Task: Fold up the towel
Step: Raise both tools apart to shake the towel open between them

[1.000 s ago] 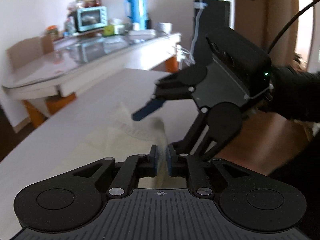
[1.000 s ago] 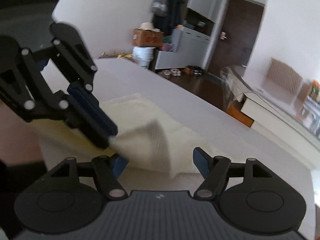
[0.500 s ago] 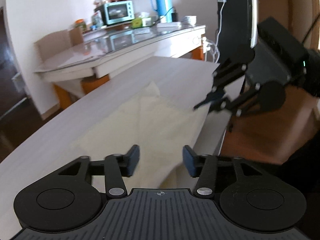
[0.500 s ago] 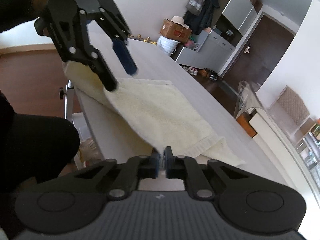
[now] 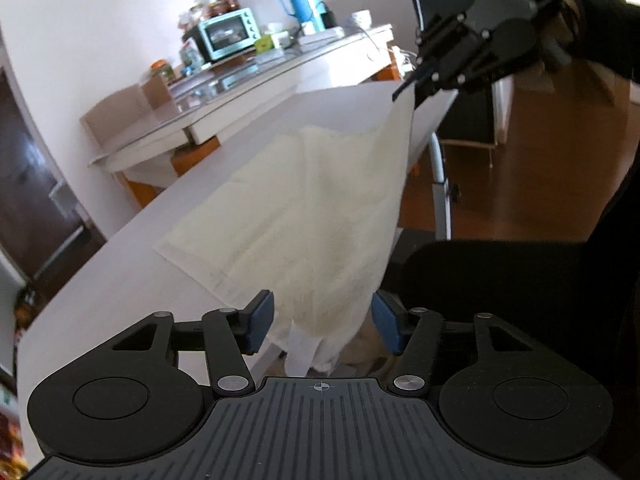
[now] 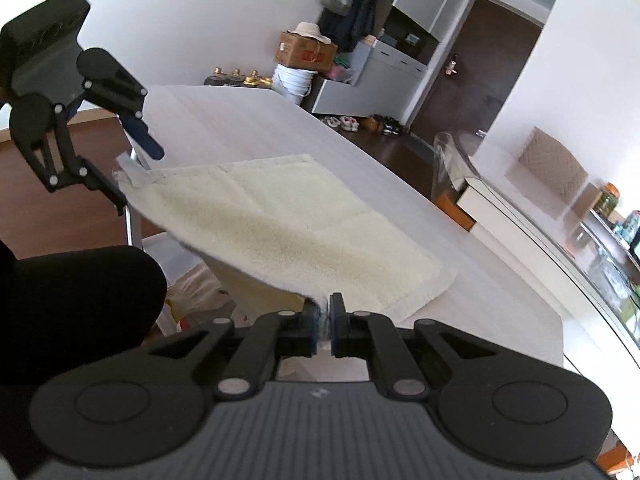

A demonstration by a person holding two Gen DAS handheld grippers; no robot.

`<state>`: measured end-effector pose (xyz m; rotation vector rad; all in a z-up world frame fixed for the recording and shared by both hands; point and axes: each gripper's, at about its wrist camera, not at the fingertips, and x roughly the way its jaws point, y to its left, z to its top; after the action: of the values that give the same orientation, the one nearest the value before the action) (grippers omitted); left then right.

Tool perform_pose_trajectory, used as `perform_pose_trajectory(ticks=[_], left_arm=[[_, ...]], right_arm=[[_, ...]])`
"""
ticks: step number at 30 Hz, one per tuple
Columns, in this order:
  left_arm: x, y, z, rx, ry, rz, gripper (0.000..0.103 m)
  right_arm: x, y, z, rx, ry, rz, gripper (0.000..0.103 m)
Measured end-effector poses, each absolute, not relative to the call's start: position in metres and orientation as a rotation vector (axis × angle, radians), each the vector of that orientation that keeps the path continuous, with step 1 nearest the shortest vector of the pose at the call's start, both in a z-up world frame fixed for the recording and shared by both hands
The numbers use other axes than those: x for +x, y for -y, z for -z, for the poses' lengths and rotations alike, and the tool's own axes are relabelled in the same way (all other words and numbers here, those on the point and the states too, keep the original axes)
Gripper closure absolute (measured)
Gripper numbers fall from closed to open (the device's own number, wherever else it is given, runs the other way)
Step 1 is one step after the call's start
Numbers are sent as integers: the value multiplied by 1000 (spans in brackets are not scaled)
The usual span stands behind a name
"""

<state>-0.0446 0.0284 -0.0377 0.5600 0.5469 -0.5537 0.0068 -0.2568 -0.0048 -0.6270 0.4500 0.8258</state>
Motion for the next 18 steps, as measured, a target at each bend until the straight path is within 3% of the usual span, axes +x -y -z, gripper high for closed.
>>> perform_pose_trajectory(ticks=[10,13,15,18], left_arm=[[-67,-22,59,784,-485,557,51],[-66,-20,63,790,-488,549,71],[-62,-22,62,761,-502,559,96],[-62,-28,51,700,-522,604,96]], right_arm=[[4,265,-3,-576,-465,-796,96],[3,267,-6,-577,-471,-790,96],[2,268,-4,-585,-477,-786,96],[2,271,-2,-592,-493,-780,96]])
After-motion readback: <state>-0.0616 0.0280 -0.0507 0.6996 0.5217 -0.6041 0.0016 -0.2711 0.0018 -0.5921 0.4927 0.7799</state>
